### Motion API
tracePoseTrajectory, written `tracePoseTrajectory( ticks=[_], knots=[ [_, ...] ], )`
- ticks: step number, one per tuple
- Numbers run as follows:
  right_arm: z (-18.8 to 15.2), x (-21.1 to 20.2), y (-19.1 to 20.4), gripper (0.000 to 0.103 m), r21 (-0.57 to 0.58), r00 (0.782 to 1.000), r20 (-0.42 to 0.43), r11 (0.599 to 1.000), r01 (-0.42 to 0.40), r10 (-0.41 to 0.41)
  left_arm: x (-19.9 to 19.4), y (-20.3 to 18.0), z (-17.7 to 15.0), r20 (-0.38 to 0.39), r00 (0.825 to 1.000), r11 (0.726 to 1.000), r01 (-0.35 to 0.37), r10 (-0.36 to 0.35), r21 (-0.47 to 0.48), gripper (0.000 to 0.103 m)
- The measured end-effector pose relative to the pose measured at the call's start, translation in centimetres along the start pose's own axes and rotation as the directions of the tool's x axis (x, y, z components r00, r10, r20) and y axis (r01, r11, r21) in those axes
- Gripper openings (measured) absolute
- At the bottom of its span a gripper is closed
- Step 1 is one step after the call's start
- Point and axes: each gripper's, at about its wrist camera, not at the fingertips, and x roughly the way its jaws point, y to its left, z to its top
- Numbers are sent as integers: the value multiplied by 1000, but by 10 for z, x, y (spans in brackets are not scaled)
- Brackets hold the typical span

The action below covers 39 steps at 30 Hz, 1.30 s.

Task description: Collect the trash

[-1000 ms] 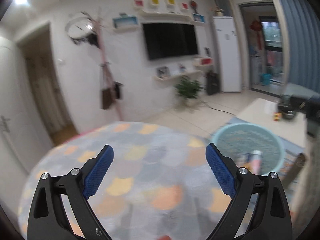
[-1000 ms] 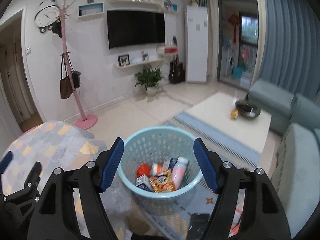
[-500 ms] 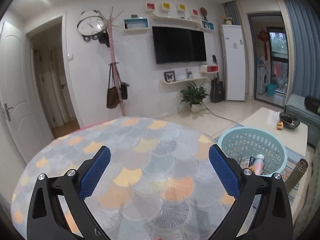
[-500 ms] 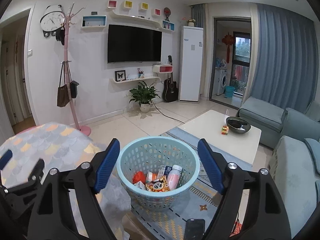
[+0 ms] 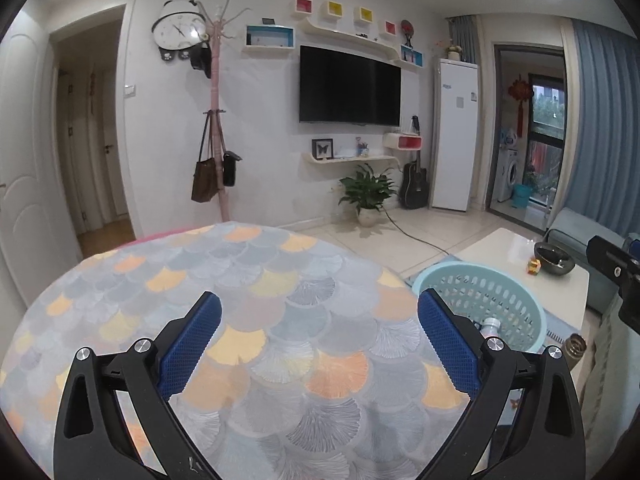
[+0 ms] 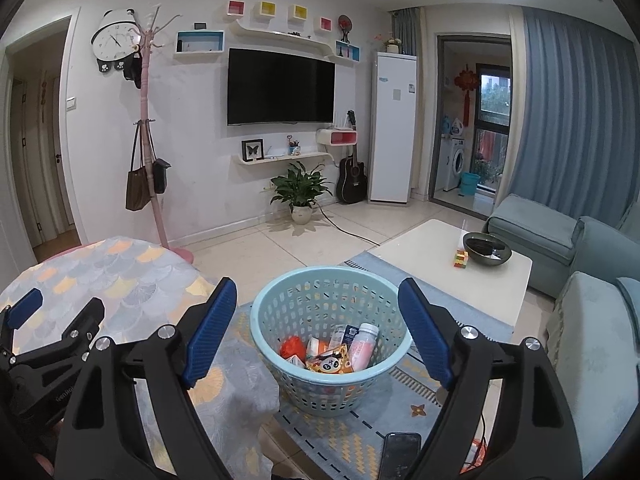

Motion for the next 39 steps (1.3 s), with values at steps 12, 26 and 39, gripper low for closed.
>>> tracePoseTrajectory(
  ticks=[12,26,39],
  knots=[
    [-1,4,-9,79,29,1000,-16,1000,-11,12,2,6,-1,2,999,998,48,-48,-37,96],
    [-2,6,-10,80,32,1000,-22,999,-4,5,0,3,-2,6,998,997,70,-70,-21,96],
    [-4,8,-10,80,33,1000,-26,999,-6,7,0,2,-3,6,998,997,70,-70,-11,96]
  ],
)
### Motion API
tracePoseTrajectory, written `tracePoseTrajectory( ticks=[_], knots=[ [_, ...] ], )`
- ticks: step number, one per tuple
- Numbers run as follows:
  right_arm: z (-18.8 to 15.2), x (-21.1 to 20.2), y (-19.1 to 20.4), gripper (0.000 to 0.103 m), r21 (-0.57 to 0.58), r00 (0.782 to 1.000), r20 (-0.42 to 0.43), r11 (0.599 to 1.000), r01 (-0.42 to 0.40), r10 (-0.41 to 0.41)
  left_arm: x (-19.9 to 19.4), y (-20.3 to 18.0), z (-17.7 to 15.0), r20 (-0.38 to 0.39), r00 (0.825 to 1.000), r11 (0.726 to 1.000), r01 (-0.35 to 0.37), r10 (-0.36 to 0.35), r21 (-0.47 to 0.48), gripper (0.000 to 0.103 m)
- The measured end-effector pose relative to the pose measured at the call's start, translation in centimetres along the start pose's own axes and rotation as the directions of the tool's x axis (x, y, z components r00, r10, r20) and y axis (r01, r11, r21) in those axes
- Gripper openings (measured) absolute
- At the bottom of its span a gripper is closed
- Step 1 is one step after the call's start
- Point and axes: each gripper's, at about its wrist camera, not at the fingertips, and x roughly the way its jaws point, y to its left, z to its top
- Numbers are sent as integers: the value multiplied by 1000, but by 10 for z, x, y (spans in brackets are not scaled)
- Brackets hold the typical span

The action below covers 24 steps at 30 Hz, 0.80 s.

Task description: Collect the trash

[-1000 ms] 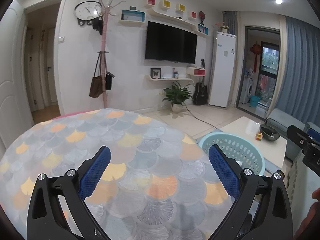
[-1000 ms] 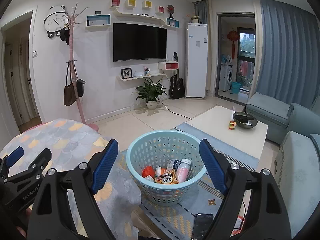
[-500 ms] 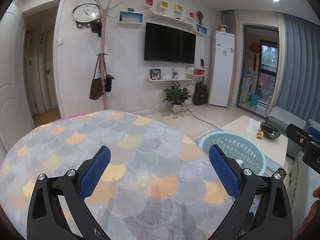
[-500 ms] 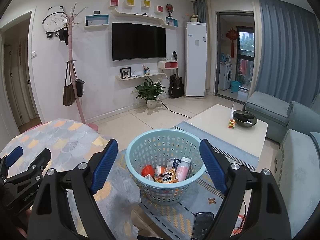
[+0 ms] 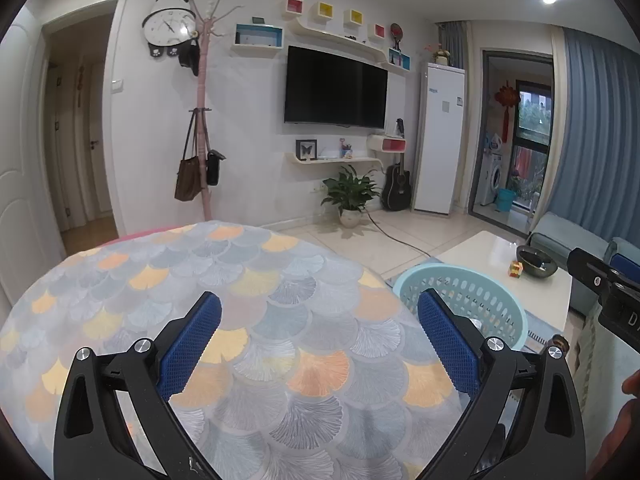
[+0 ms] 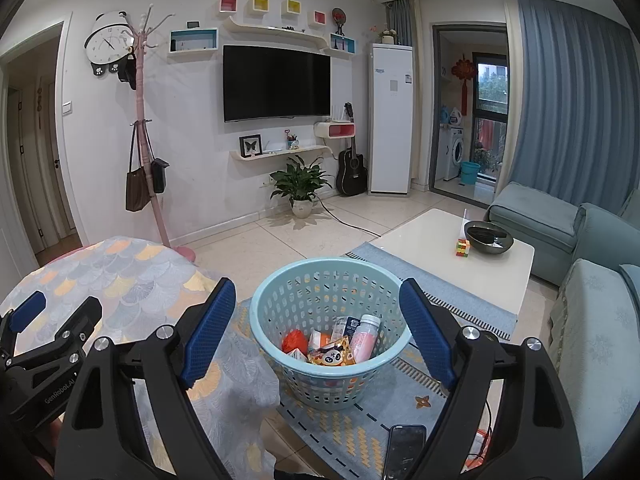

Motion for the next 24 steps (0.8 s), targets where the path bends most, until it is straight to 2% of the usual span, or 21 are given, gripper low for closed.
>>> tracePoseTrajectory(
  ticks=[24],
  knots=[
    [-3,3,-2,80,4,1000,-10,1000,-6,6,3,0,0,-1,1000,1000,-6,6,13,96]
  ],
)
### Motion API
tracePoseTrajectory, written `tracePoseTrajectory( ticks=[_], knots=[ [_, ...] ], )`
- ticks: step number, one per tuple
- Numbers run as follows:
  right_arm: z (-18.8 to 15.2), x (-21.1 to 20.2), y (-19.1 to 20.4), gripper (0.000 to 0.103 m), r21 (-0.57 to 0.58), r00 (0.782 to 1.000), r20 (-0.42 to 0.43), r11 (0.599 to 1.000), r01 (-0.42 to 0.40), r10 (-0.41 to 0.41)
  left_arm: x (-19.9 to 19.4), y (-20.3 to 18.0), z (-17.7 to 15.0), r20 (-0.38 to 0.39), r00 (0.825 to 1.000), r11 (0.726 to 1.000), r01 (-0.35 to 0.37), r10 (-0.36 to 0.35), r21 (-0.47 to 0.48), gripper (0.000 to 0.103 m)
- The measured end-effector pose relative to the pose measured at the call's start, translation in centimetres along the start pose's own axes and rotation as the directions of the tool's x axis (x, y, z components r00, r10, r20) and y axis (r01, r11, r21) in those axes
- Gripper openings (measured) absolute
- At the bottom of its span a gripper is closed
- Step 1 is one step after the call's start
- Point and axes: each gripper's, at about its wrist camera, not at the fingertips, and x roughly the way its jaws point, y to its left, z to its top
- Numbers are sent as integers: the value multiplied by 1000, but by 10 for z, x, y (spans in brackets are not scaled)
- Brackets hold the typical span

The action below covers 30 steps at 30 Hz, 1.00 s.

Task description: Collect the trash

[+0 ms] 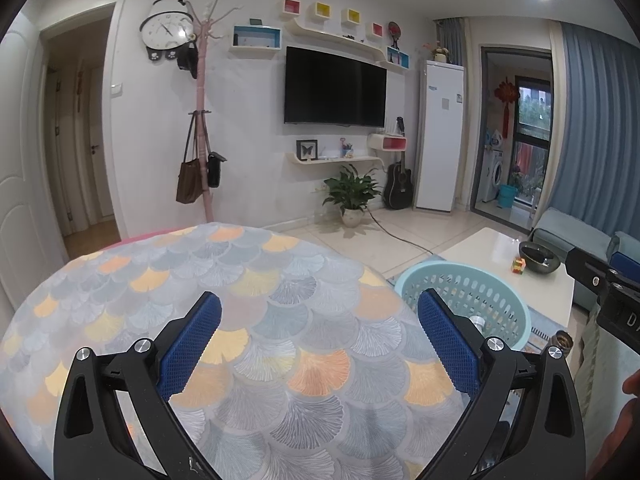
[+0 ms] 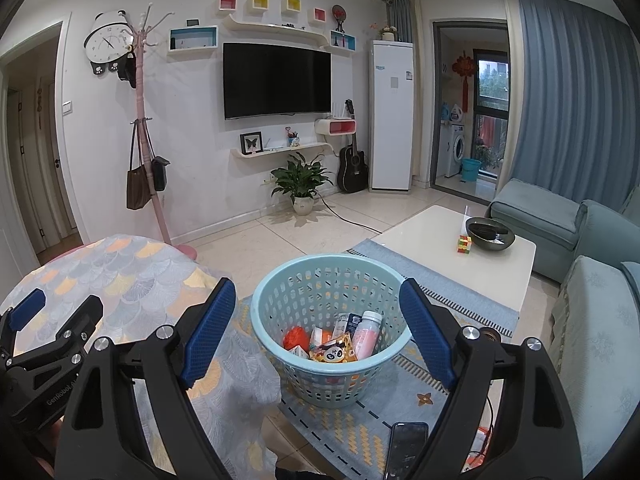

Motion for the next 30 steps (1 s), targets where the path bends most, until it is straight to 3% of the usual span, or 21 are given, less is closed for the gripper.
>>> tracePoseTrajectory(
  ticks=[30],
  knots=[
    [1,-6,-5,80,13,1000,-4,1000,-11,11,-4,-13,2,1,999,996,-51,51,69,96]
  ],
)
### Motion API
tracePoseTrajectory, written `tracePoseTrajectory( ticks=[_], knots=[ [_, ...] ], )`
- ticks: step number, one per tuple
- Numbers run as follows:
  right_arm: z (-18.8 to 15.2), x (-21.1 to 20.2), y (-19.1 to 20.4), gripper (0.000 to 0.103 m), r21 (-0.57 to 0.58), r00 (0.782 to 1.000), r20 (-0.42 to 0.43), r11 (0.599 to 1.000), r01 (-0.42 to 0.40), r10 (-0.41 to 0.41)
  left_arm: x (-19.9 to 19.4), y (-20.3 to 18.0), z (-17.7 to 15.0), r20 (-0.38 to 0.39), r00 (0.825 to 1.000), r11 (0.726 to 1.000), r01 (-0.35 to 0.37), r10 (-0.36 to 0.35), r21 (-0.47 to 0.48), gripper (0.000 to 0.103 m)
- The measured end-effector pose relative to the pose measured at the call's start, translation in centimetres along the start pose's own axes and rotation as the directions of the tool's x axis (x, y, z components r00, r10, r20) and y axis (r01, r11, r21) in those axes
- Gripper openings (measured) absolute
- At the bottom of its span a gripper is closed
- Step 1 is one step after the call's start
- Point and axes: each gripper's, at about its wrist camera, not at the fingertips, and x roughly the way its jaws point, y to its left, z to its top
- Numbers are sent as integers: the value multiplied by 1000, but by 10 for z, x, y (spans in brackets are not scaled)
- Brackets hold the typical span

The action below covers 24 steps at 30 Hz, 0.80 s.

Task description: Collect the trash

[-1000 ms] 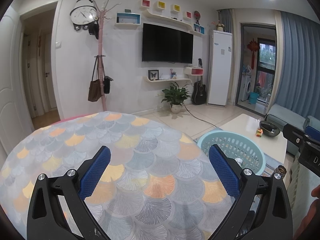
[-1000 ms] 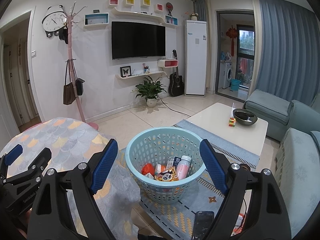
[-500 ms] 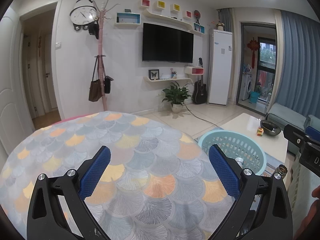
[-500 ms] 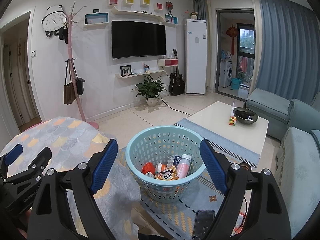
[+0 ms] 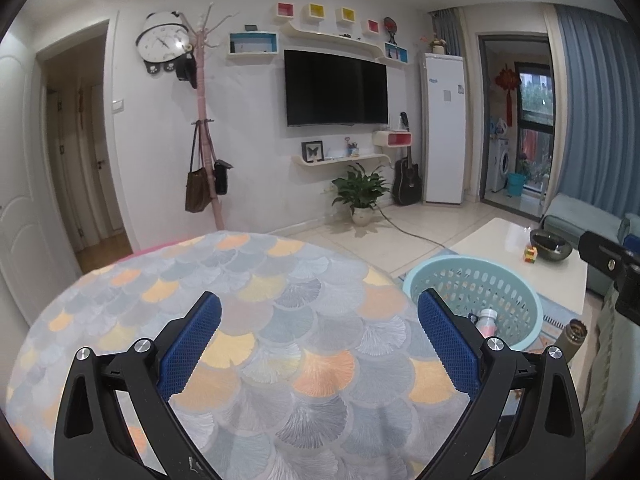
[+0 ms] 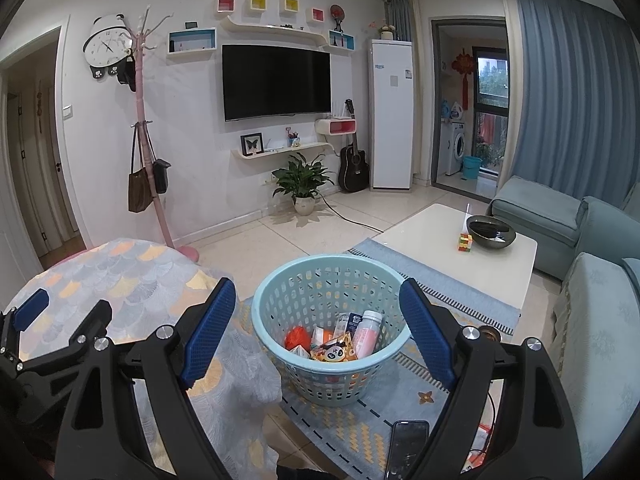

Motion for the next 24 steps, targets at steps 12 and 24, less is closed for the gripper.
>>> tracePoseTrajectory(
  ticks=[12,24],
  knots=[
    [4,-27,-2,80,15,998,10,998,-56,56,-43,14,2,-5,999,998,-51,51,-23,95],
    [5,-50,15,80,4,992,11,992,-124,124,-78,36,0,-15,990,990,-142,141,-13,96]
  ],
)
